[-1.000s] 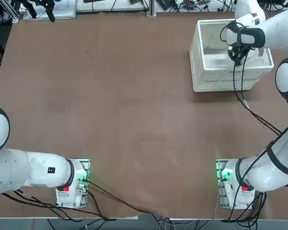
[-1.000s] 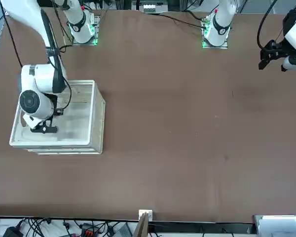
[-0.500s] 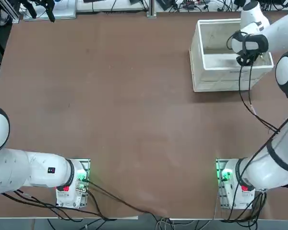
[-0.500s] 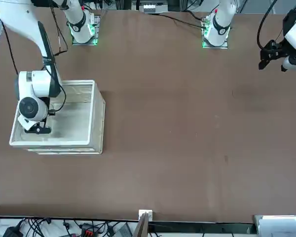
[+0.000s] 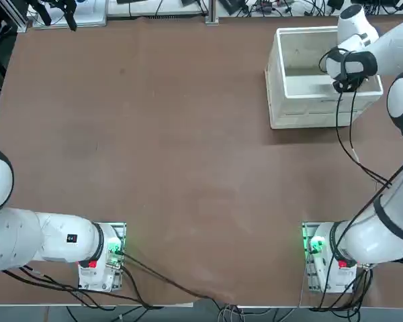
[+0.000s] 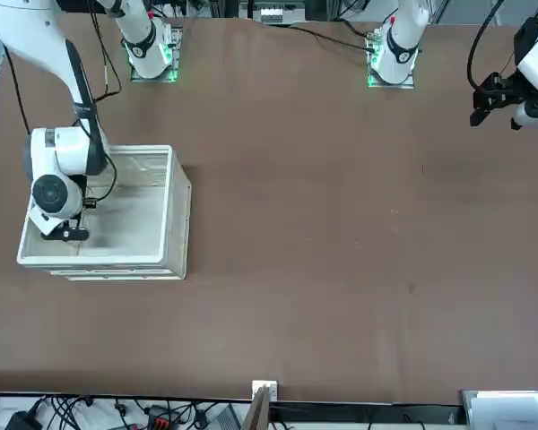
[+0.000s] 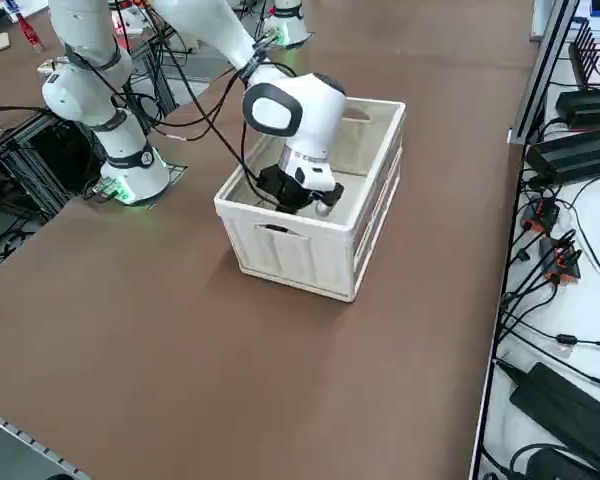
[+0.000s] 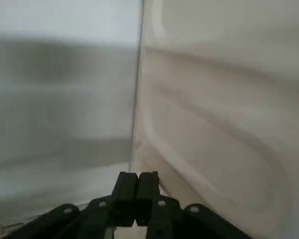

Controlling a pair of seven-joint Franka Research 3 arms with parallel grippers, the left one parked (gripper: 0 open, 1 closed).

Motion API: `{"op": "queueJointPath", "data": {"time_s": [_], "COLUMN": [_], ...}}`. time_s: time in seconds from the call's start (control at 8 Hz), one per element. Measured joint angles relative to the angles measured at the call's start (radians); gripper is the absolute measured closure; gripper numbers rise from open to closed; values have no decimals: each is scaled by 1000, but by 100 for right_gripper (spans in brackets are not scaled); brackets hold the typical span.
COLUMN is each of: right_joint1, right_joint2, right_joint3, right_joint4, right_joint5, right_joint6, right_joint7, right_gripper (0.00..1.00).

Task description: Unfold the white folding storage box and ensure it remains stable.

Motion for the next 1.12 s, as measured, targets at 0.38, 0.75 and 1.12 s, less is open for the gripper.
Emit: {"op": "queueJointPath", "data": {"time_s": [0.38,0.75,1.12], "right_joint1": [28,92,82], "right_joint2": [-36,-175,-267], "right_joint3": [21,42,36], "right_joint4": [32,81,246], "right_joint5": [17,174,365], "right_joint6": [-74,-225,-413], "right_joint7": [1,-23,-136], "right_gripper": [98,98,98]}}
